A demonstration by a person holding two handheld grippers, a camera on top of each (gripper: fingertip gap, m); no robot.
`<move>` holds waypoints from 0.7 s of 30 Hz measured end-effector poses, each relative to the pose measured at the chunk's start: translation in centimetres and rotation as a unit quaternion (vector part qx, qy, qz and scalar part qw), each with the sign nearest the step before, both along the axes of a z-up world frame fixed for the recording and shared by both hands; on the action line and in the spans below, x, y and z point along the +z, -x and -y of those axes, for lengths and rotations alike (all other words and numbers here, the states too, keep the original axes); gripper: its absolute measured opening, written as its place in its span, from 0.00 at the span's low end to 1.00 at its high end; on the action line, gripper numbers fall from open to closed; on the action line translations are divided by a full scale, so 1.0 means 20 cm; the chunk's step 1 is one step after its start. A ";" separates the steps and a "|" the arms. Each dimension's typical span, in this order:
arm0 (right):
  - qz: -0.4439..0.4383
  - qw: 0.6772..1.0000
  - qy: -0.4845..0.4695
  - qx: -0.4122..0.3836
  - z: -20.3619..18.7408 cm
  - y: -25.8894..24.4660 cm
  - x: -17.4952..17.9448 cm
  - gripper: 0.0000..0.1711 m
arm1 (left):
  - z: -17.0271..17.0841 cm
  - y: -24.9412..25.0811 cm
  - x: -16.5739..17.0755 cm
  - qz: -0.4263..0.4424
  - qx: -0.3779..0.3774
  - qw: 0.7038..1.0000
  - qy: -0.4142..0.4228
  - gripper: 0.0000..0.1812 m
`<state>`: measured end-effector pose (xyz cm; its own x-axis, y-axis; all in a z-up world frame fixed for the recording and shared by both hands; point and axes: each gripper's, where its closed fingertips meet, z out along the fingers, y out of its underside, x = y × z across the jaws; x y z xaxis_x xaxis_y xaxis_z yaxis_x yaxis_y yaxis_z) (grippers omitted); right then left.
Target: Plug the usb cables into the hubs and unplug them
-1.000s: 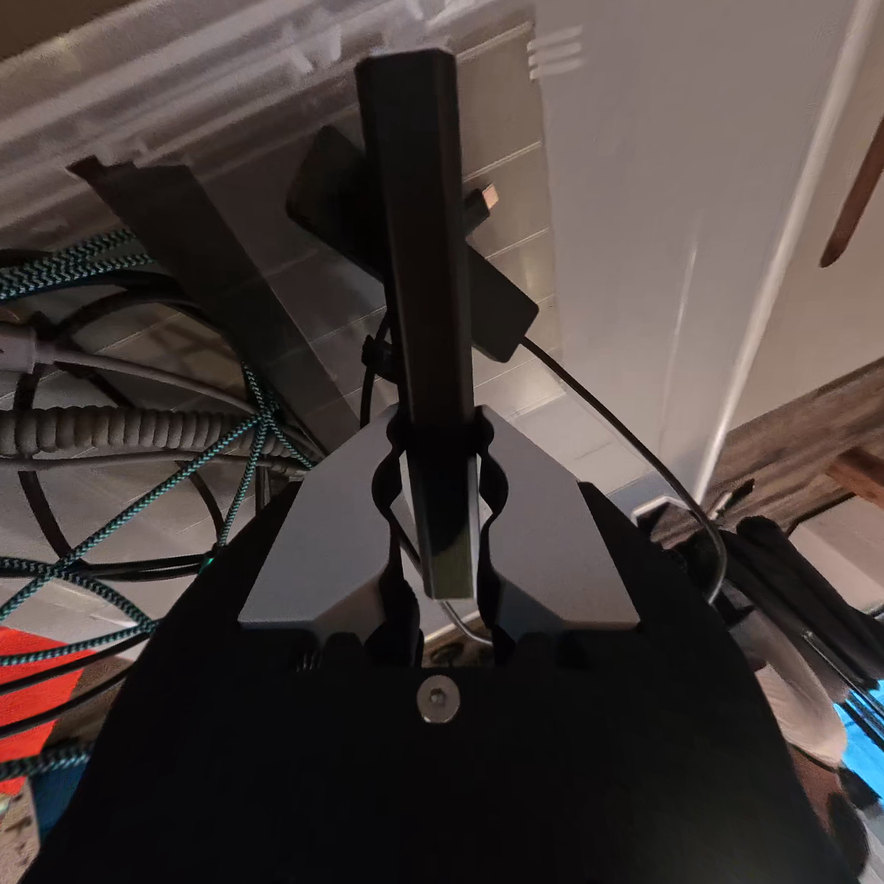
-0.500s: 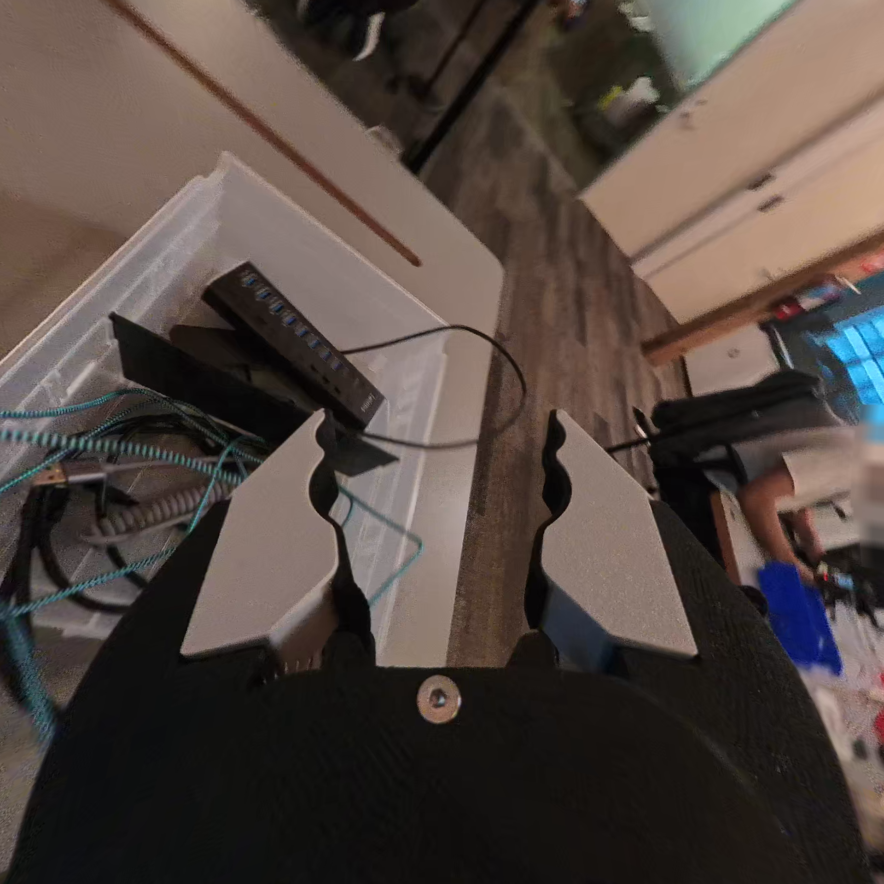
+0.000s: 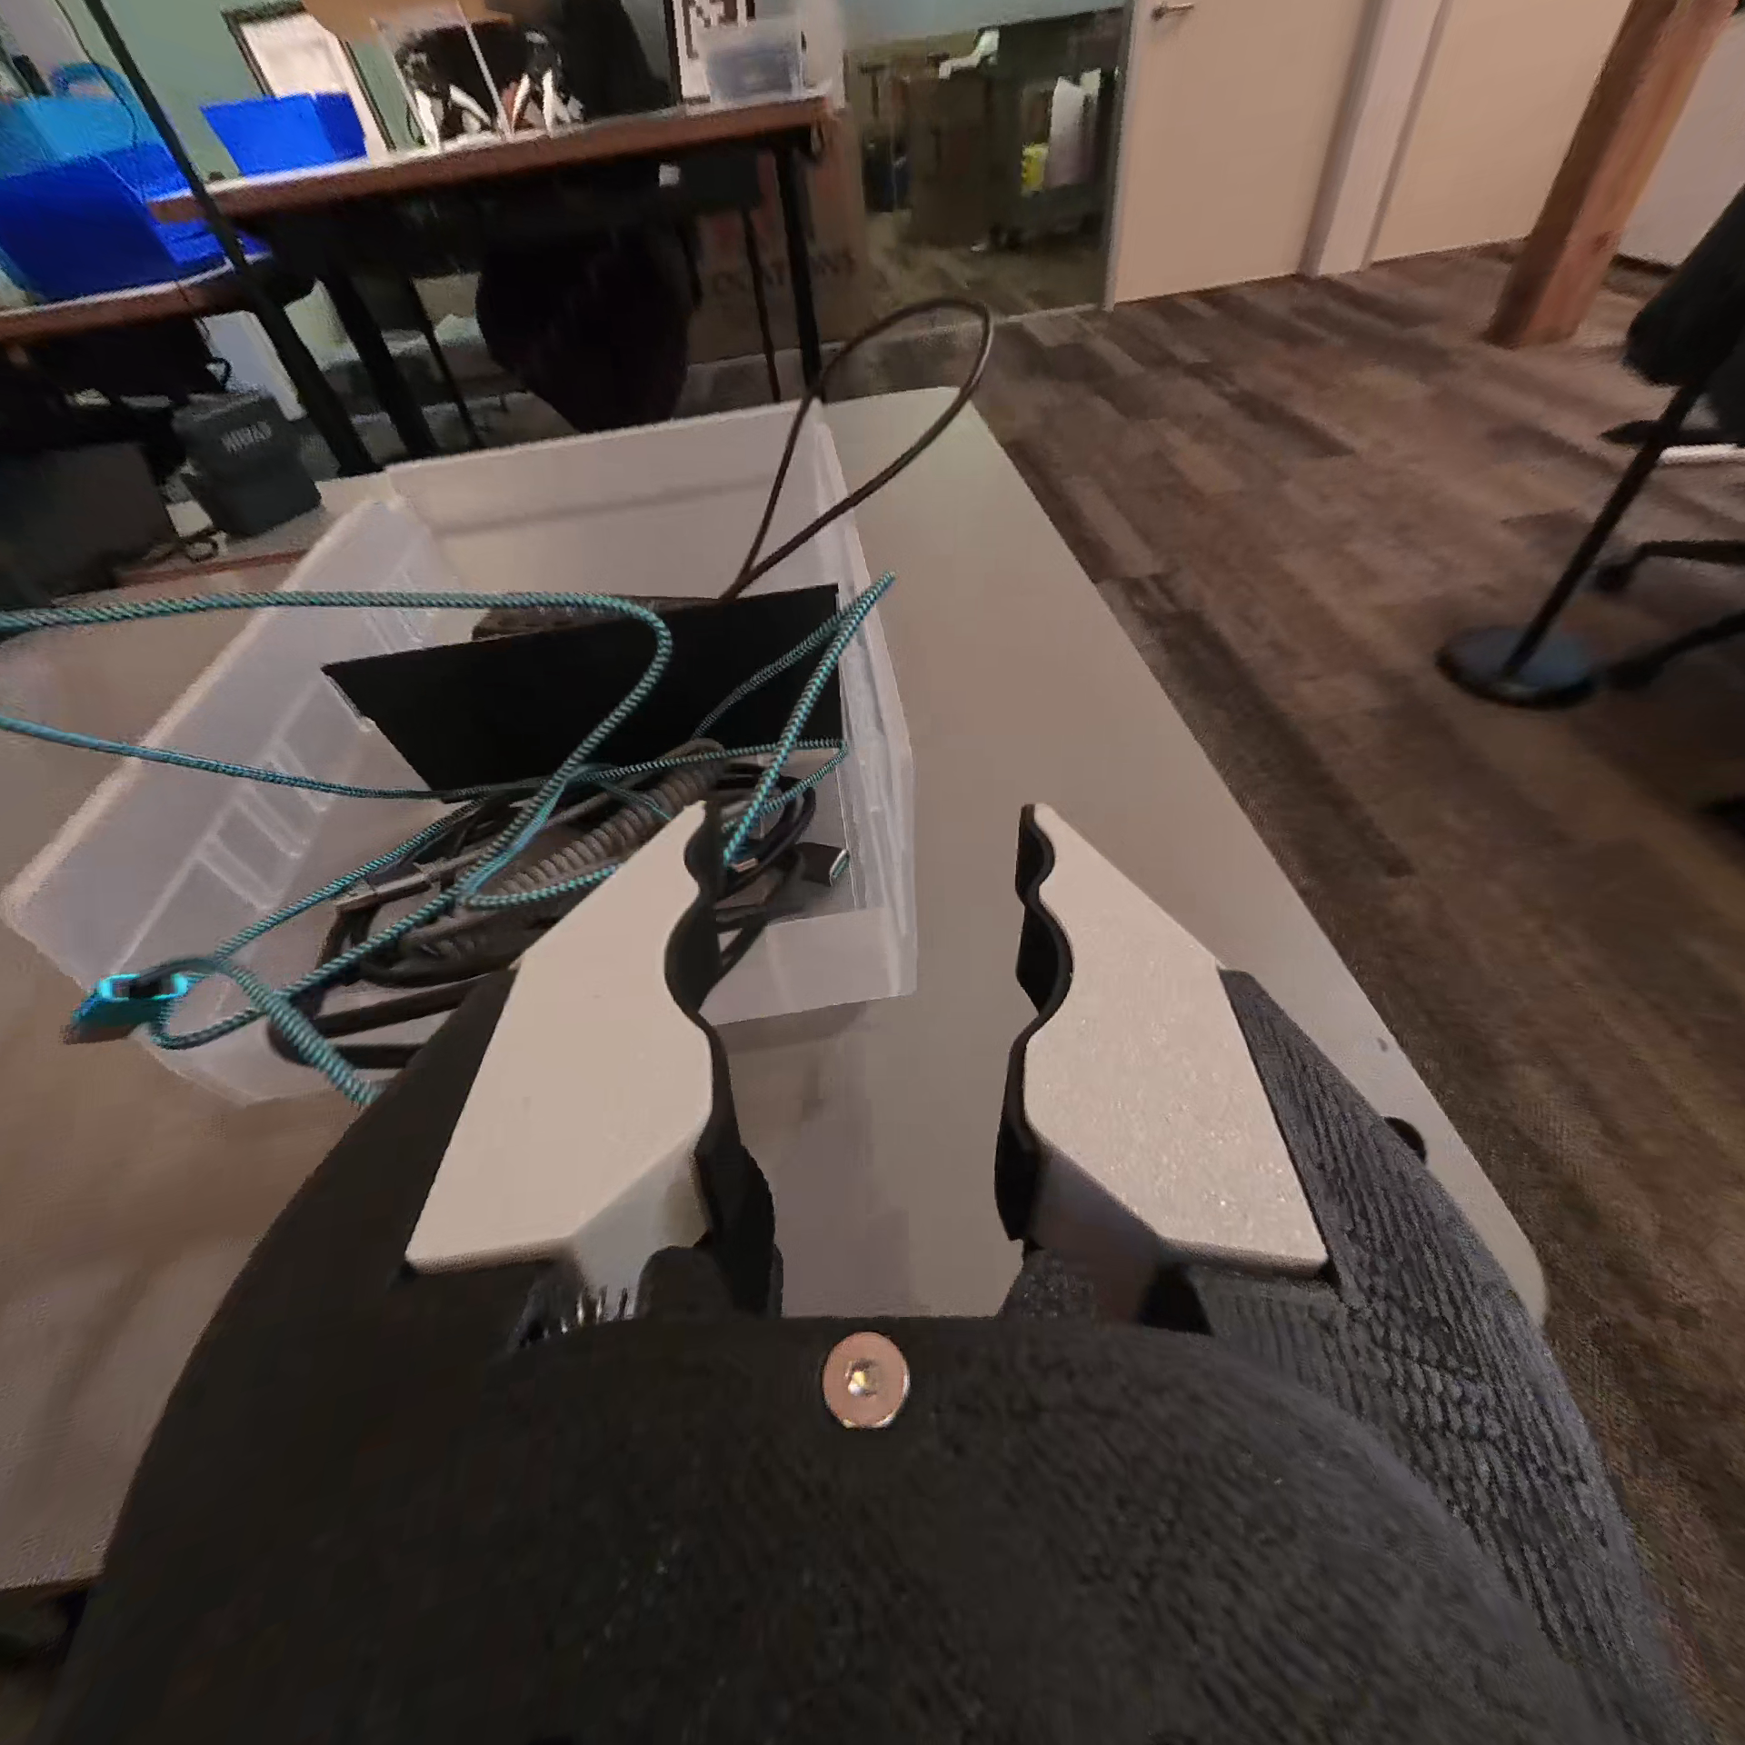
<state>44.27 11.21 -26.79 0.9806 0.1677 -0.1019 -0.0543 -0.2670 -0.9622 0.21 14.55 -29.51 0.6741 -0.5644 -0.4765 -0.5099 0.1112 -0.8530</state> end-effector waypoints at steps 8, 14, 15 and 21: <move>0.026 0.998 0.020 0.045 -0.15 0.03 -0.10 0.25 | 0.25 0.46 0.30 0.050 0.247 0.968 0.007 0.58; 0.096 0.992 0.048 0.065 -0.21 0.05 -0.17 0.08 | 0.66 1.05 0.15 -0.099 0.455 0.876 0.123 0.60; 0.116 0.990 0.050 0.063 -0.22 0.04 -0.18 0.06 | 0.75 1.11 0.08 -0.132 0.468 0.857 0.169 0.53; 0.104 0.988 0.068 0.088 -0.25 0.05 -0.21 0.03 | 1.09 1.18 -0.23 -0.152 0.442 0.801 0.375 0.34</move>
<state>43.31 16.21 -31.03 0.9399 0.3353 0.0648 0.1985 -0.3822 -0.9025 -23.39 -7.20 -34.07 0.8851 -0.1360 -0.4452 -0.3045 -0.8925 -0.3327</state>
